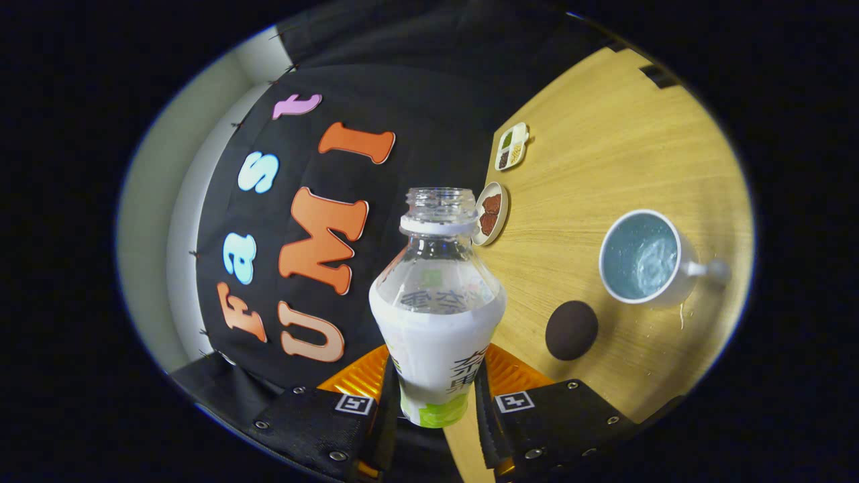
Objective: Take the bottle from table, then pour the juice into the cup, finally place the bottle on the coaster
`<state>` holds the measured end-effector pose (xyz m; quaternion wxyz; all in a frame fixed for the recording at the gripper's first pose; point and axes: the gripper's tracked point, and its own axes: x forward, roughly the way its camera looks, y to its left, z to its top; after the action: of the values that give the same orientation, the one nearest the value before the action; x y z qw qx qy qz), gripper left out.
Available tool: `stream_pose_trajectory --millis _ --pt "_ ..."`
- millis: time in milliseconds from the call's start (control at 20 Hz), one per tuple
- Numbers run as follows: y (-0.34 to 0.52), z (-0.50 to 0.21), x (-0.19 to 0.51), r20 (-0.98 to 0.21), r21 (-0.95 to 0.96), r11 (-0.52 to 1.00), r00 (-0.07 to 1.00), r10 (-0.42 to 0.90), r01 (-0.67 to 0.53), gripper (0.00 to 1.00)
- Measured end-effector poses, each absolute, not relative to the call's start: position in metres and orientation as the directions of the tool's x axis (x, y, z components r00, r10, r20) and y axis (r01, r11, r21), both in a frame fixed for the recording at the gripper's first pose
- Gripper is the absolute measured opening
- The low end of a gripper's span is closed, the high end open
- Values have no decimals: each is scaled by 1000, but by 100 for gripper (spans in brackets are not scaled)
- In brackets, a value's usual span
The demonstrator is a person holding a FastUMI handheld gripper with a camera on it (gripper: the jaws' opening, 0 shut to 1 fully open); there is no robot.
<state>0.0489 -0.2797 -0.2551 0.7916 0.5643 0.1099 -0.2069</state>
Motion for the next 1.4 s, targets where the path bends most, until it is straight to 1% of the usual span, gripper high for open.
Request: stream_pose_trajectory --millis 100,150,200,400,550,650,850,900,1100,1250,1400 --pt "-283 -260 46 -452 773 386 864 -223 504 51" --pt "-289 -258 45 -460 739 428 854 -242 520 53" --pt "-294 -252 46 -462 706 468 847 -263 531 53" --pt "-305 -236 50 -445 550 630 831 -333 548 53" --pt "-311 -228 54 -432 420 712 814 -389 563 53" --pt "-310 -227 59 -419 350 757 815 -400 552 53" --pt "-315 -235 70 -407 182 810 793 -454 558 54" --pt "-314 -239 74 -407 155 819 791 -457 553 55" --pt "-316 -263 88 -413 52 836 775 -479 546 56" --pt "-314 -286 96 -440 17 846 764 -472 532 56" --pt "-316 -313 102 -475 -20 849 742 -473 528 58"
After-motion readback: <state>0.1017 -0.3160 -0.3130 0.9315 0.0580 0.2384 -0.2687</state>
